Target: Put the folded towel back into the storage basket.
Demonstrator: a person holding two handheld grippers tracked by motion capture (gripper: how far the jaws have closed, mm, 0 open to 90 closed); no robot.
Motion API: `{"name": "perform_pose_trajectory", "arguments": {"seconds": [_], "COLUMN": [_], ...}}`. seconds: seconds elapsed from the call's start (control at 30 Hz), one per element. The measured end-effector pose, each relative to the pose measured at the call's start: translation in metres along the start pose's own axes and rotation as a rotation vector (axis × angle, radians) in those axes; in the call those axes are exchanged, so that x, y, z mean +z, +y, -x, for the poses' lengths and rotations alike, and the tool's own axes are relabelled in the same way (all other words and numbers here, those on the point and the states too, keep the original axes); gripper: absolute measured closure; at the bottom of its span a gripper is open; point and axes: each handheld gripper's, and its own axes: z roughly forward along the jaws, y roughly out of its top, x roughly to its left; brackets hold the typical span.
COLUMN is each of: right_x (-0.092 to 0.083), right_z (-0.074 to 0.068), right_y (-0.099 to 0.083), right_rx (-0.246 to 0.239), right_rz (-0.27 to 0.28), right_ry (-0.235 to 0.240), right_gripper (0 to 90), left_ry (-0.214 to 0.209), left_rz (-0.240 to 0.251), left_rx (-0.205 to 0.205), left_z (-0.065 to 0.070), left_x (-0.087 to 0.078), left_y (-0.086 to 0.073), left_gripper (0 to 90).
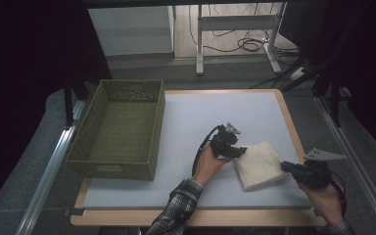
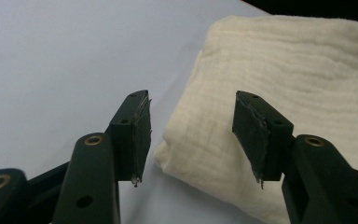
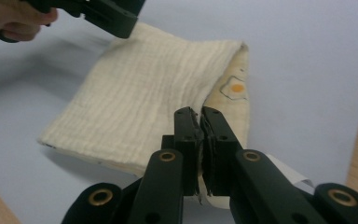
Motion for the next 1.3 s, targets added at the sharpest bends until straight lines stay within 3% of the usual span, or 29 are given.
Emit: {"name": "perform_pose_trajectory", "arguments": {"seconds": [0.2,0.37,0.53,0.67,0.77,0.8,0.83,0.87,0.97,1.03,1.1,1.3], "right_x": [0.009,0.016,0.019,0.020,0.019,0.019,0.019,0.019,0.019,0.018,0.017,0.011], "right_z": [0.018,0.026,0.025,0.026,0.023,0.023,0.021,0.021,0.023,0.022,0.021,0.009], "right_y": [-0.017,-0.027,-0.027,-0.029,-0.029,-0.029,-0.030,-0.030,-0.031,-0.031,-0.031,-0.019], "right_rx": [0.045,0.065,0.026,0.046,0.062,0.062,0.073,0.082,0.105,0.111,0.112,0.089], "right_rz": [-0.057,-0.080,-0.106,-0.109,-0.113,-0.113,-0.116,-0.117,-0.110,-0.104,-0.097,-0.058], "right_ry": [-0.045,-0.053,-0.110,-0.096,-0.076,-0.076,-0.050,-0.042,-0.012,0.000,0.012,0.045], "right_gripper": [85.0,83.7,65.6,64.4,77.0,77.0,84.6,85.6,87.0,87.4,87.5,87.5], "left_ry": [0.023,0.022,0.025,0.012,-0.002,-0.002,-0.001,0.003,0.002,0.001,-0.008,-0.016], "left_rz": [-0.032,-0.034,-0.028,-0.024,-0.032,-0.032,-0.054,-0.067,-0.120,-0.128,-0.120,-0.095], "left_rx": [0.024,0.027,0.027,0.017,0.020,0.020,0.026,0.030,0.036,0.048,0.048,0.039], "left_z": [0.004,0.004,0.002,0.001,0.003,0.003,0.004,0.005,0.005,0.005,0.003,-0.004], "left_x": [0.008,0.009,0.005,0.003,0.008,0.008,0.014,0.018,0.027,0.029,0.026,0.008], "left_y": [-0.001,-0.001,0.001,0.003,0.009,0.009,0.012,0.013,0.013,0.011,0.010,0.011], "left_gripper": [45.4,45.0,45.2,46.9,49.3,50.8,52.6,54.4,63.7,76.2,84.3,85.9]}}
